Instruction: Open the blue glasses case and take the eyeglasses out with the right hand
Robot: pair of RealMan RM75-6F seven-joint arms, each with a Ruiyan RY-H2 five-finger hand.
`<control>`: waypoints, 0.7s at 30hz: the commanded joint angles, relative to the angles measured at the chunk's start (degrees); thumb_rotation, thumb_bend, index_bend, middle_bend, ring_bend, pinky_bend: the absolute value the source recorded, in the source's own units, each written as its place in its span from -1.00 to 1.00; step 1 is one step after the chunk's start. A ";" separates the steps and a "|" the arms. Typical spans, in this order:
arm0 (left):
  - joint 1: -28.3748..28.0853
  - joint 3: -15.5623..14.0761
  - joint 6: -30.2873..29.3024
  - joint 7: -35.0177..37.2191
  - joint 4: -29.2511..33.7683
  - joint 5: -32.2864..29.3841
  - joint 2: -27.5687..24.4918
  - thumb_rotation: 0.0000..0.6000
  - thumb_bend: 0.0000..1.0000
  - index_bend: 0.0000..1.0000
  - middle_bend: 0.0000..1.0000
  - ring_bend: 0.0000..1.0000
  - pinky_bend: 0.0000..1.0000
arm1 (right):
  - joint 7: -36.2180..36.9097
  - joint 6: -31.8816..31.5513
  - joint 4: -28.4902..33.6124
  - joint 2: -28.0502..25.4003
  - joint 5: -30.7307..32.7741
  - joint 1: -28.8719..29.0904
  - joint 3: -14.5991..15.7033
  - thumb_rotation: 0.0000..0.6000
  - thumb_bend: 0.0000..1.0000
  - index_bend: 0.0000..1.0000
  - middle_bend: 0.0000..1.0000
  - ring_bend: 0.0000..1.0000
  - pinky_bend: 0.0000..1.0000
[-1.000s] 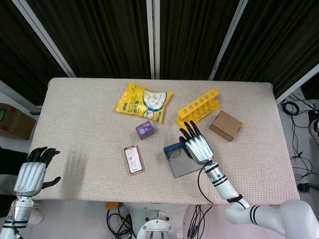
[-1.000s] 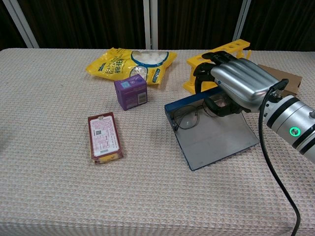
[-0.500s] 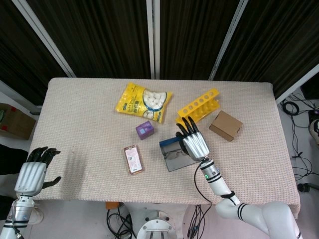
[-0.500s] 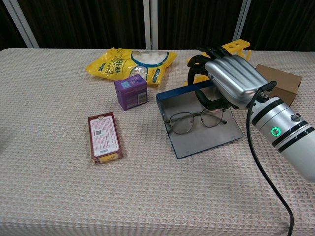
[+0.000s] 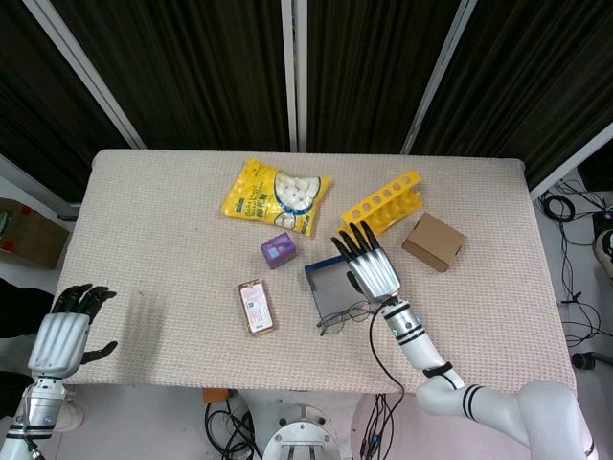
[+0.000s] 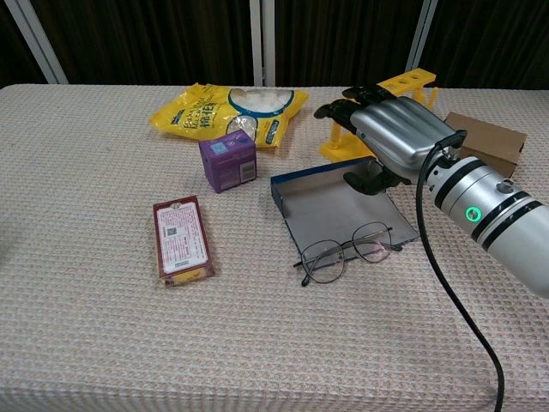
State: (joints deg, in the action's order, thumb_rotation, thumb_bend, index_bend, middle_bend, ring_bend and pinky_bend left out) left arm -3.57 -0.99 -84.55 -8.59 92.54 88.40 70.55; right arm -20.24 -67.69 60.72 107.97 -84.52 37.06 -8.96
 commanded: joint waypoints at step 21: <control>0.76 -0.35 -1.01 -1.20 1.52 0.23 -0.68 1.00 -0.83 -0.51 -0.60 -0.76 -0.72 | 7.08 6.81 16.74 -11.02 -2.09 -3.05 8.42 1.00 -0.33 -0.08 -0.57 -1.00 -1.00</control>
State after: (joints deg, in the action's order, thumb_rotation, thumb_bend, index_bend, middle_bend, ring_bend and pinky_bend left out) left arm -2.81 -1.34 -85.55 -9.78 94.05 88.63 69.88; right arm -13.26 -60.98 77.63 96.78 -86.53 33.97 -0.49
